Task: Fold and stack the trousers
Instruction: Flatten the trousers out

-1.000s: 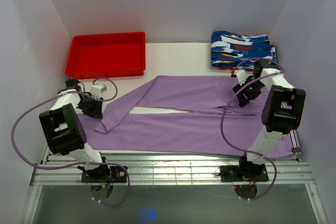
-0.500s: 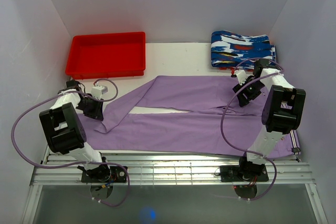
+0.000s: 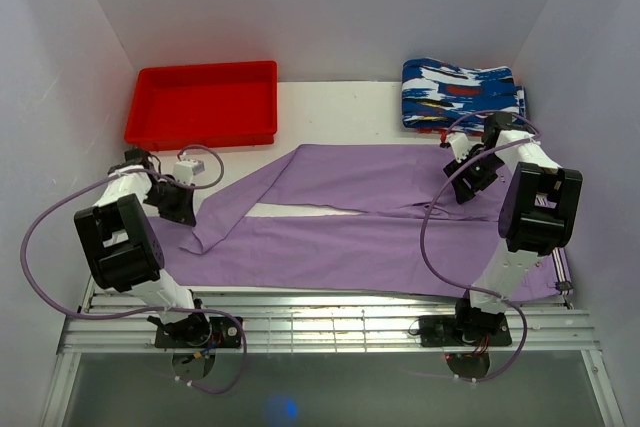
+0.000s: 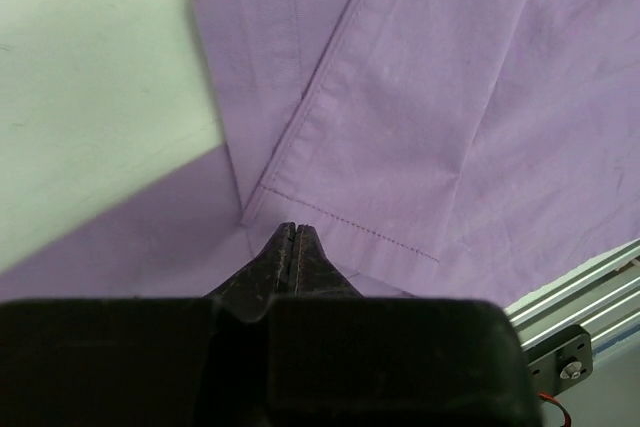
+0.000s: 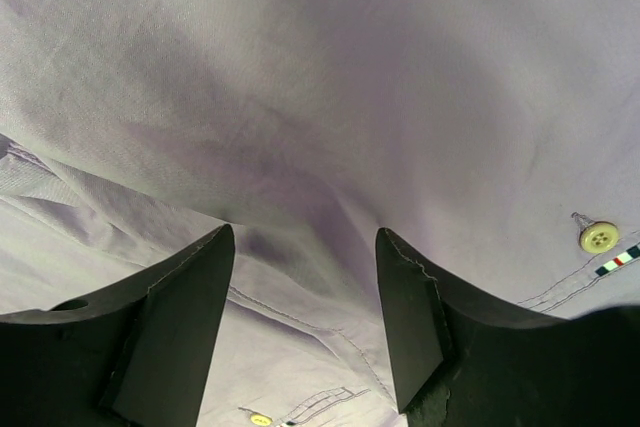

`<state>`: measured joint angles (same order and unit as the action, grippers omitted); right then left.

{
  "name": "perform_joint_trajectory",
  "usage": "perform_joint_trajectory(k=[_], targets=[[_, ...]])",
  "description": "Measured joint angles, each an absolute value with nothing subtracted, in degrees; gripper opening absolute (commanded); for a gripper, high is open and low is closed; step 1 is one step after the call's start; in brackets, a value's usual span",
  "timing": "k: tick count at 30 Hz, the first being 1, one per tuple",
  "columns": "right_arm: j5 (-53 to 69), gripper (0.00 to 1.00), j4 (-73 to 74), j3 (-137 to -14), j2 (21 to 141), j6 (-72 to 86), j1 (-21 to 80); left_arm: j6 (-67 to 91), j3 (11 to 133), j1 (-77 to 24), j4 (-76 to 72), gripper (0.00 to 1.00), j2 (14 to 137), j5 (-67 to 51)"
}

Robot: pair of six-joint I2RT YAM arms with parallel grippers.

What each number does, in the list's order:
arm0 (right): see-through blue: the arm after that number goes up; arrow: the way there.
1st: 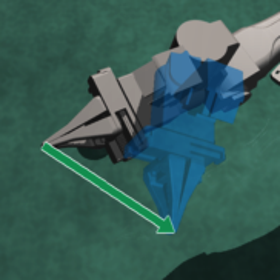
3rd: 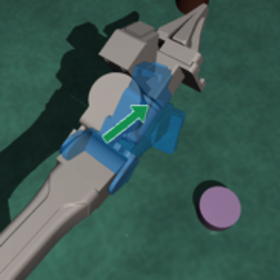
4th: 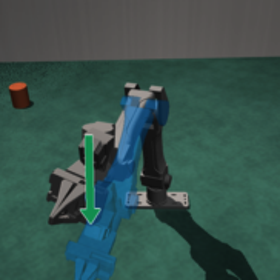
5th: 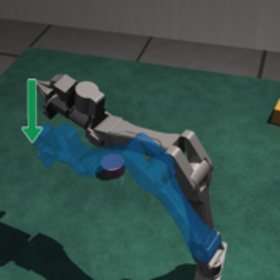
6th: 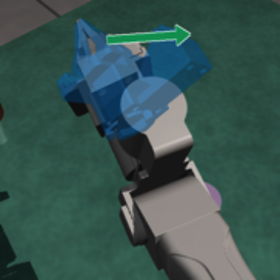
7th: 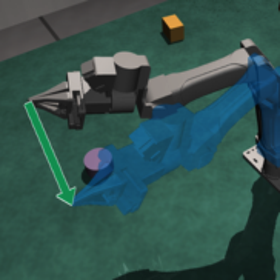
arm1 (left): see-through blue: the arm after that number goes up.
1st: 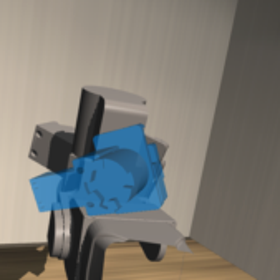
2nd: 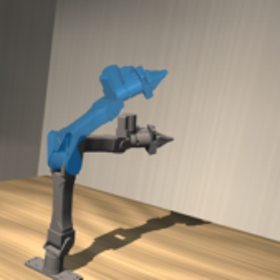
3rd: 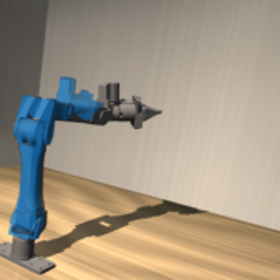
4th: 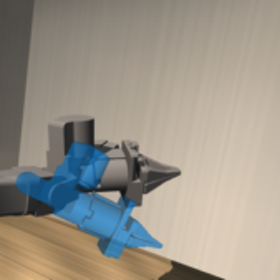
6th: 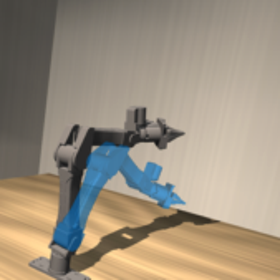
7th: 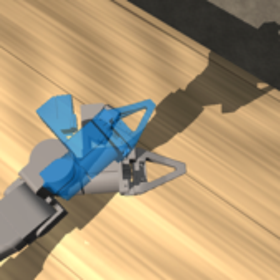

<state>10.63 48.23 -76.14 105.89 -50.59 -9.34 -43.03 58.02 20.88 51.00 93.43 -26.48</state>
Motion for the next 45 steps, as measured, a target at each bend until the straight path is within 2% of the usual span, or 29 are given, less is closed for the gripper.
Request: perform_joint_trajectory(k=[8, 9, 10, 11, 13, 14, 18, 26, 42, 44, 45], targets=[[10.6, 0.63, 48.2, -76.1, 105.9, -50.6, -9.3, -42.2, 70.3, 21.3, 53.7, 0.00, 91.2, -27.5], [10.6, 0.64, 48.2, -76.1, 105.9, -50.6, -9.3, -42.1, 71.2, 21.4, 53.8, 0.05, 91.0, -27.5], [10.6, 0.65, 48.2, -76.1, 105.9, -50.6, -9.3, -42.1, 72.0, 21.5, 54.0, 0.25, 91.0, -27.5], [10.6, 0.66, 48.2, -76.1, 105.9, -50.7, -9.3, -42.2, 72.3, 21.5, 54.2, 0.33, 91.0, -27.4], [10.6, 0.69, 48.2, -76.1, 105.9, -50.7, -9.3, -42.3, 71.5, 21.8, 54.9, 0.45, 91.0, -27.3], [10.6, 0.70, 48.2, -76.1, 105.9, -50.7, -9.3, -42.4, 70.7, 21.9, 55.1, 0.46, 91.0, -27.3], [10.7, 0.74, 48.2, -76.1, 105.9, -50.8, -9.3, -42.6, 64.8, 22.1, 55.8, 0.47, 91.2, -26.7], [10.6, 0.94, 48.3, -75.9, 105.4, -51.5, -9.3, -43.7, 60.3, 22.1, 56.3, 0.48, 92.8, -26.7], [10.7, 0.98, 49.3, -75.1, 102.1, -52.5, -9.3, -43.4, 59.7, 22.1, 51.7, 0.53, 98.5, -26.2], [10.7, 0.98, 49.5, -75.1, 102.1, -52.5, -9.3, -43.1, 60.1, 22.1, 51.8, 0.53, 98.8, -26.2], [10.7, 0.98, 49.5, -75.1, 102.1, -52.5, -9.3, -43.0, 60.2, 22.1, 51.9, 0.48, 98.9, -26.2]])
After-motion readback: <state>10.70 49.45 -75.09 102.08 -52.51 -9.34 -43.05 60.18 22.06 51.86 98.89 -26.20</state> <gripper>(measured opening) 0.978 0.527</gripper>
